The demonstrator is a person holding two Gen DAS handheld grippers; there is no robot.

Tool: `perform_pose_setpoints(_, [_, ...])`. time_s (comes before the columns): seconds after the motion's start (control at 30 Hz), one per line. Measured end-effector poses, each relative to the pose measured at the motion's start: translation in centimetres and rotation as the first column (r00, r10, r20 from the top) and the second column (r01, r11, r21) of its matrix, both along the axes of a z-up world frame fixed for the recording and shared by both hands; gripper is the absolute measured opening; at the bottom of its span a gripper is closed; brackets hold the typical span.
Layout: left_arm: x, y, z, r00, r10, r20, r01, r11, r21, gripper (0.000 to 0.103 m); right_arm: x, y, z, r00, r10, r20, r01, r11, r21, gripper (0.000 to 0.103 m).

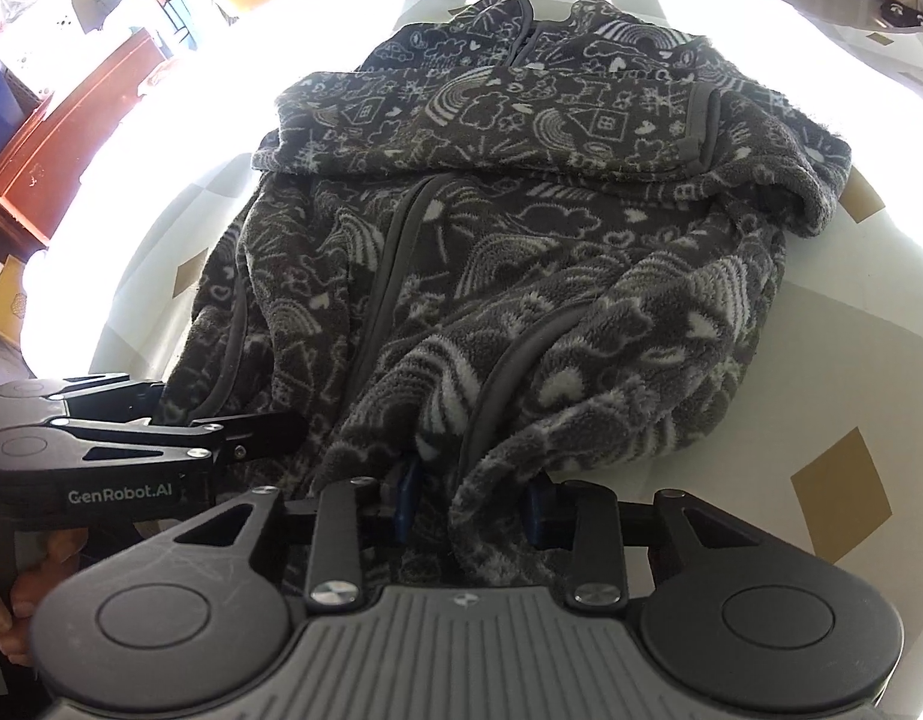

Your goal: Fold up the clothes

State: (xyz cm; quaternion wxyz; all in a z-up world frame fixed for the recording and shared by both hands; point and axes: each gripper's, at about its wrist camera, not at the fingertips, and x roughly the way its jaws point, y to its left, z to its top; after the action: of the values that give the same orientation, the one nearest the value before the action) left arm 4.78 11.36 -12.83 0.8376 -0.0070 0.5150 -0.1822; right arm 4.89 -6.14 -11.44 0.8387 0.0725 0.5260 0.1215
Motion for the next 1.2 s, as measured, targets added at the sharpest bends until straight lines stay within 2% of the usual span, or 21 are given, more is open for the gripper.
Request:
perform_pose_setpoints(0.07, [-0.1,0.0,0.2,1.000,0.004,0.013,-0.004,1.000,-0.001,0.045,-0.1,0.1,0.2,1.000,0.003,0.012,-0.003,1.000,-0.009,0.022])
perform_pose_setpoints(0.17, [-0.1,0.2,0.8,0.999,0.010,0.037,-0.009,1.000,-0.017,0.032,-0.3,0.2,0.9,0.999,0.010,0.049,-0.008,1.000,-0.024,0.020])
perform_pose_setpoints(0.33, [0.6,0.9,2.1,0.997,0.056,0.050,-0.052,0.995,-0.080,0.018,-0.5,-0.1,2.7,0.993,0.003,0.120,-0.004,1.000,0.010,0.018])
perform_pose_setpoints(0.5, [1.7,0.9,3.7,0.995,0.077,0.063,-0.070,0.992,-0.109,0.017,-0.1,-0.2,4.1,0.986,-0.012,0.169,0.006,0.999,0.037,0.018])
perform_pose_setpoints(0.8, [2.4,-0.2,3.9,0.996,0.072,0.061,-0.067,0.995,-0.078,0.017,0.2,-0.4,5.0,0.982,-0.036,0.183,0.023,0.997,0.073,0.018])
perform_pose_setpoints(1.2, [3.7,-0.9,6.1,0.995,0.074,0.070,-0.067,0.993,-0.093,0.017,1.7,-1.5,6.9,0.975,-0.105,0.194,0.070,0.982,0.178,0.018])
